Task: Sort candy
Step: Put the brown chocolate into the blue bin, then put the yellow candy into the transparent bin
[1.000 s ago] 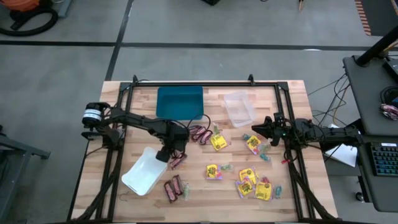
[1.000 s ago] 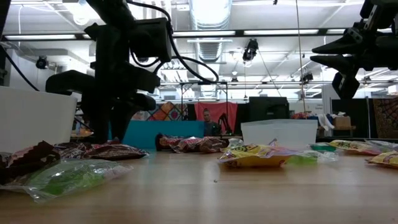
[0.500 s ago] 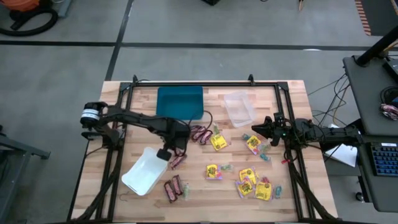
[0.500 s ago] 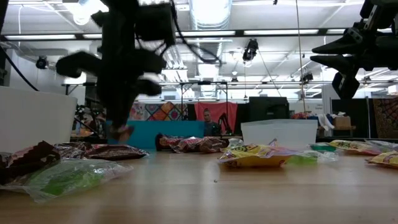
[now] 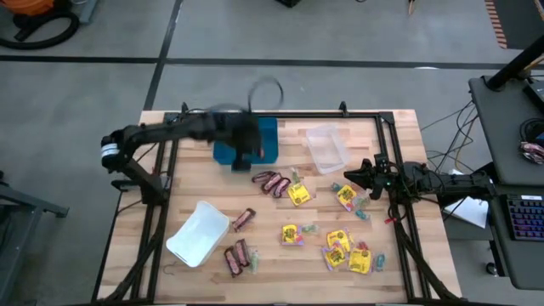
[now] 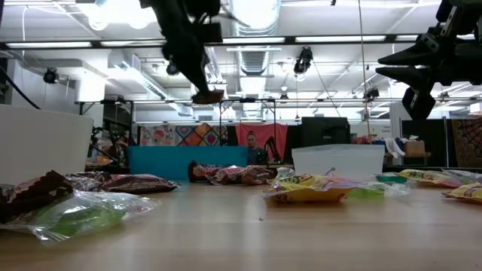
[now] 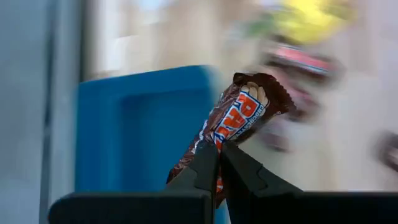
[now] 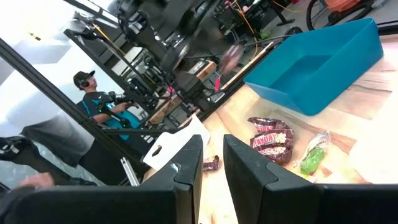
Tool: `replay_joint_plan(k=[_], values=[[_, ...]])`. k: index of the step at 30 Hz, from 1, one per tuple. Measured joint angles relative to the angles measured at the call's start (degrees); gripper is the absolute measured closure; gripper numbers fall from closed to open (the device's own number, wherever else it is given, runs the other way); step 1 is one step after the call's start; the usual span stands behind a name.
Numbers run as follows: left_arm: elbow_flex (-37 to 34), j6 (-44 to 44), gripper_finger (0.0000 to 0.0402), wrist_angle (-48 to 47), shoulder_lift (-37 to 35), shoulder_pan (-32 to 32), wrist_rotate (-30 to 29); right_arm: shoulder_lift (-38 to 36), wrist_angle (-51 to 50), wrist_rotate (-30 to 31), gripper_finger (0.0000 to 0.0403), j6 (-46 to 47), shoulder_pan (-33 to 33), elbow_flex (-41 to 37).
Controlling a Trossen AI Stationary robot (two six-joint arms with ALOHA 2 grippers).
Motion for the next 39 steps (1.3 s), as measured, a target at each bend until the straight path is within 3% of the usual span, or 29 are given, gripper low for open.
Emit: replay_joint_plan(k=[6, 11, 25, 39], values=[[-2.98, -6.30, 0.0401, 6.60, 3.81, 15.55, 7.40, 0.00, 0.18, 0.32, 0.0346, 0.00, 0.00, 0.00], [-4.34, -9.59, 0.0401, 6.06, 8.09, 22.20, 8.86, 0.00, 0.22, 0.34, 0.0346, 0.00, 0.00, 0.00], [-4.20, -8.58, 0.0399, 4.27, 11.42, 22.97, 8.97, 0.00, 0.25, 0.36, 0.0346, -0.94, 0.00, 0.00], [-4.02, -10.20, 0.0325, 3.40, 10.64, 22.57, 8.95, 0.00, 0.26, 0.38, 0.0346, -1.51, 0.00, 0.00]])
